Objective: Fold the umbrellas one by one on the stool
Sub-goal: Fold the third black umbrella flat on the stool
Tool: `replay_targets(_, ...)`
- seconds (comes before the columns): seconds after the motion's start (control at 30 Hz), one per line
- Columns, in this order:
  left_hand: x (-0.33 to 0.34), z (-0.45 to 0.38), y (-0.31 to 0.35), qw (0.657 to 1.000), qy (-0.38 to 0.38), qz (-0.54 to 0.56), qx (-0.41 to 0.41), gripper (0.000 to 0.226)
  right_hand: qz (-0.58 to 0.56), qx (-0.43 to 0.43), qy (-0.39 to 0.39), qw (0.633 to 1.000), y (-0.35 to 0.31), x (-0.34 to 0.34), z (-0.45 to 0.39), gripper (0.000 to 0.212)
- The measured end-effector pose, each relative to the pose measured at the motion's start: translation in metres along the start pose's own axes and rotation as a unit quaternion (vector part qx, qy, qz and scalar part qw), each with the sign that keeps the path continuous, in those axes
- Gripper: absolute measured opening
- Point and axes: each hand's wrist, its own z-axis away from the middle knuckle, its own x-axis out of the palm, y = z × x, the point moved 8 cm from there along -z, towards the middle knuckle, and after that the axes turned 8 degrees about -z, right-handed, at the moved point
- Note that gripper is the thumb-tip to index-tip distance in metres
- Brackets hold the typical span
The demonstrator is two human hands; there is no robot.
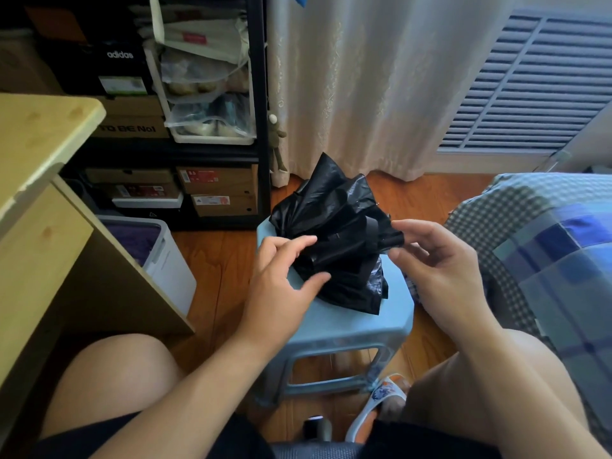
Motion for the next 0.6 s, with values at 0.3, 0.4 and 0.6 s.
replay_targets(0.3, -0.009, -0.003, 0.006, 0.998, 0.033, 0.003, 0.057, 0.013, 0.102, 0.010, -0.064, 0.993, 0.008, -0.004, -0.002, 0.075)
replay_targets(0.4, -0.001, 0.000, 0.006, 0.998, 0.001, 0.021, 0.063, 0.018, 0.170, 0.053, -0.149, 0.973, 0.023, 0.005, -0.006, 0.081)
replay_targets(0.6, -0.016, 0.000, -0.002, 0.996, 0.041, -0.010, 0.076, 0.012, 0.169, -0.018, -0.123, 0.978, 0.000, 0.010, -0.019, 0.036)
